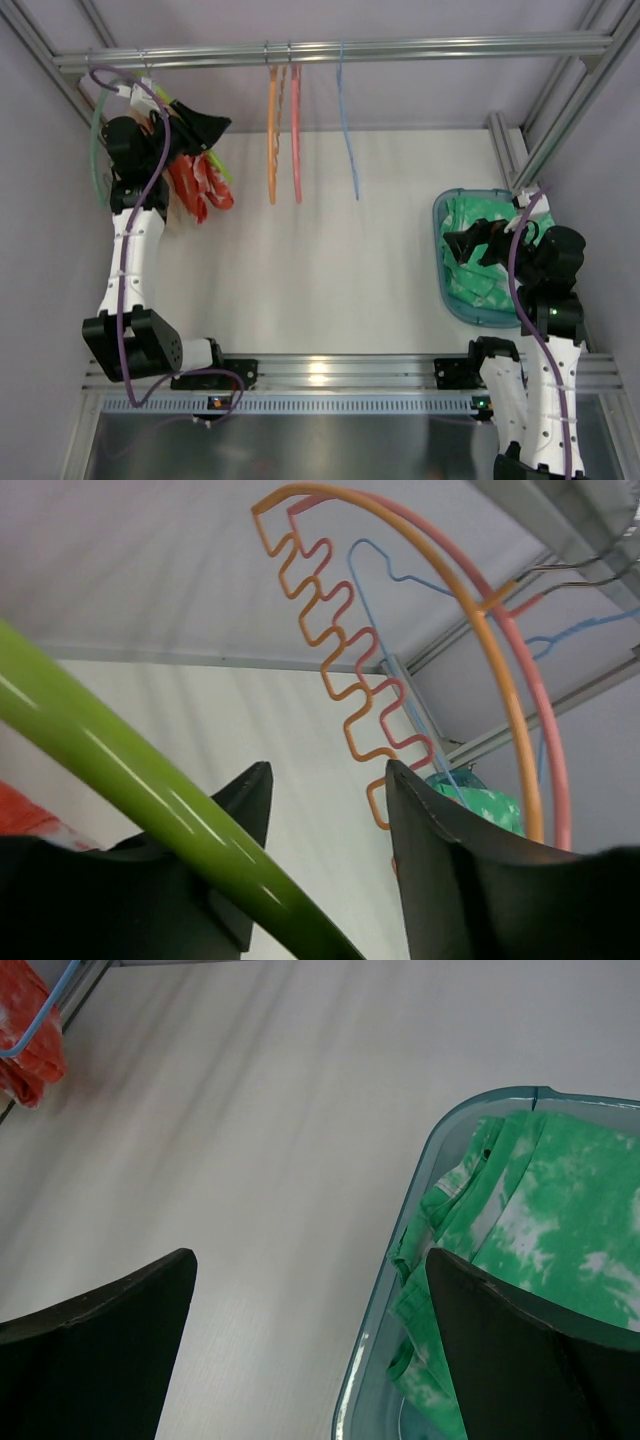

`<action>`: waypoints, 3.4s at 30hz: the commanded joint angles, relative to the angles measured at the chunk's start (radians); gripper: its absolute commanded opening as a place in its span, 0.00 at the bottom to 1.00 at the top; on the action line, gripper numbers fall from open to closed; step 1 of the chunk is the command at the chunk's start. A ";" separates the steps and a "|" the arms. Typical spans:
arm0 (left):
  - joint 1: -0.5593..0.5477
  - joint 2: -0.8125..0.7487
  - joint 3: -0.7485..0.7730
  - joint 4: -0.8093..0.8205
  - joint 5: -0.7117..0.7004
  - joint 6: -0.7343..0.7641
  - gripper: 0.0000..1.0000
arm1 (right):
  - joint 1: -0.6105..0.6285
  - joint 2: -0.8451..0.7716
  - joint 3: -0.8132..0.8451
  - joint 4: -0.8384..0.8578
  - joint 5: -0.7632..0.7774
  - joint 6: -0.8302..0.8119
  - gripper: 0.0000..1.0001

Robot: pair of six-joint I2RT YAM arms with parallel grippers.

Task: Remove the trousers from the hanger

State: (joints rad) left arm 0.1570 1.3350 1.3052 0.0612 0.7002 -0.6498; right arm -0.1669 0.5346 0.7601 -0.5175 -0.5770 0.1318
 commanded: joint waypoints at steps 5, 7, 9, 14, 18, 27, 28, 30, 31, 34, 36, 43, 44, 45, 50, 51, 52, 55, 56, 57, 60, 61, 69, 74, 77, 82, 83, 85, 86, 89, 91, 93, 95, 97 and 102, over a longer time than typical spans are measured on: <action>-0.090 -0.131 0.072 0.190 0.153 -0.040 0.71 | -0.006 -0.013 0.027 0.005 -0.003 -0.014 0.99; -0.086 -0.132 0.059 0.190 0.157 -0.065 0.75 | -0.006 -0.013 0.025 0.005 0.000 -0.012 0.99; -0.085 -0.138 0.042 0.190 0.151 -0.070 0.79 | -0.006 -0.016 0.025 0.004 0.000 -0.014 0.99; -0.082 -0.122 0.039 0.137 0.136 -0.063 0.98 | -0.006 -0.016 0.027 0.005 0.002 -0.014 0.99; -0.068 -0.114 0.028 0.092 0.127 -0.062 0.98 | -0.006 -0.019 0.027 0.001 0.005 -0.014 0.99; -0.036 -0.166 0.046 -0.090 0.019 -0.095 0.98 | -0.006 -0.024 0.019 -0.009 0.008 -0.023 0.99; -0.027 -0.163 0.054 -0.128 0.021 -0.106 0.98 | -0.006 -0.027 0.016 -0.007 0.008 -0.021 1.00; -0.001 -0.157 0.060 -0.216 0.036 -0.143 0.98 | -0.006 -0.027 0.012 -0.007 0.005 -0.020 1.00; 0.013 -0.157 0.054 -0.227 0.070 -0.161 0.98 | -0.005 -0.028 0.012 -0.006 0.005 -0.020 0.99; 0.073 -0.160 0.040 -0.228 0.123 -0.215 0.98 | -0.005 -0.031 0.010 -0.006 0.005 -0.020 1.00; 0.098 -0.157 0.046 -0.228 0.130 -0.237 0.98 | -0.006 -0.033 0.004 -0.004 0.003 -0.021 0.99; 0.183 -0.054 0.152 -0.228 0.188 -0.295 0.98 | -0.006 -0.028 0.005 0.004 0.000 -0.017 0.99; 0.199 -0.040 0.181 -0.228 0.205 -0.300 0.98 | -0.005 -0.031 0.004 0.002 0.000 -0.017 0.99; 0.205 -0.028 0.198 -0.228 0.223 -0.303 0.97 | -0.005 -0.033 0.002 -0.001 0.002 -0.018 0.99; 0.236 0.023 0.236 -0.228 0.281 -0.333 0.80 | -0.005 -0.035 -0.002 -0.003 0.002 -0.018 0.99; 0.237 0.029 0.235 -0.228 0.298 -0.335 0.73 | -0.005 -0.035 -0.002 -0.003 0.002 -0.021 0.99; 0.239 0.030 0.233 -0.228 0.306 -0.335 0.72 | -0.006 -0.035 -0.002 -0.004 0.003 -0.021 1.00; 0.246 0.033 0.226 -0.228 0.334 -0.323 0.69 | -0.005 -0.032 -0.002 -0.003 0.000 -0.021 1.00; 0.248 0.036 0.224 -0.225 0.344 -0.323 0.68 | -0.006 -0.030 -0.004 -0.003 0.002 -0.020 0.99; 0.250 0.041 0.226 -0.224 0.354 -0.327 0.67 | -0.006 -0.027 -0.004 -0.001 -0.001 -0.017 0.99; 0.256 0.055 0.233 -0.205 0.413 -0.336 0.73 | -0.006 -0.028 -0.004 0.002 -0.003 -0.015 0.99; 0.262 0.056 0.232 -0.184 0.427 -0.343 0.77 | -0.006 -0.028 -0.004 0.002 -0.001 -0.017 0.99; 0.354 0.069 0.247 -0.132 0.507 -0.407 0.72 | -0.006 -0.032 -0.010 0.004 -0.004 -0.012 0.99; 0.355 0.075 0.264 -0.130 0.545 -0.401 0.69 | -0.006 -0.025 -0.005 0.005 -0.006 -0.014 0.99; 0.355 0.078 0.259 -0.129 0.558 -0.393 0.44 | -0.005 -0.022 -0.007 0.010 -0.009 -0.011 0.99; 0.355 0.089 0.252 -0.132 0.568 -0.383 0.30 | -0.005 -0.021 -0.007 0.011 -0.011 -0.008 0.99; 0.355 0.090 0.253 -0.130 0.568 -0.372 0.24 | -0.006 -0.019 -0.010 0.011 -0.011 -0.008 0.99; 0.352 0.089 0.256 -0.129 0.568 -0.349 0.16 | -0.006 -0.019 -0.013 0.014 -0.014 -0.003 0.99; 0.351 0.089 0.255 -0.112 0.568 -0.341 0.06 | -0.006 -0.019 -0.015 0.016 -0.015 -0.001 1.00; 0.343 0.090 0.240 0.027 0.562 -0.414 0.00 | -0.006 -0.016 -0.019 0.022 -0.017 0.003 0.99; 0.337 0.087 0.209 0.141 0.542 -0.483 0.00 | -0.006 -0.013 -0.022 0.027 -0.021 0.008 0.99; 0.325 0.101 0.233 0.204 0.536 -0.505 0.00 | -0.005 -0.009 -0.021 0.030 -0.021 0.009 0.99; 0.290 0.102 0.244 0.256 0.533 -0.490 0.00 | -0.005 -0.007 -0.019 0.030 -0.020 0.009 0.99; 0.260 0.096 0.252 0.295 0.516 -0.450 0.00 | -0.006 -0.004 -0.019 0.033 -0.021 0.009 1.00; 0.174 0.073 0.200 0.356 0.458 -0.369 0.00 | -0.006 -0.007 -0.018 0.028 -0.015 0.002 0.99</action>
State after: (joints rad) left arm 0.4023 1.4639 1.4807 0.0135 1.2732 -1.1278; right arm -0.1669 0.5266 0.7391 -0.5144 -0.5800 0.1345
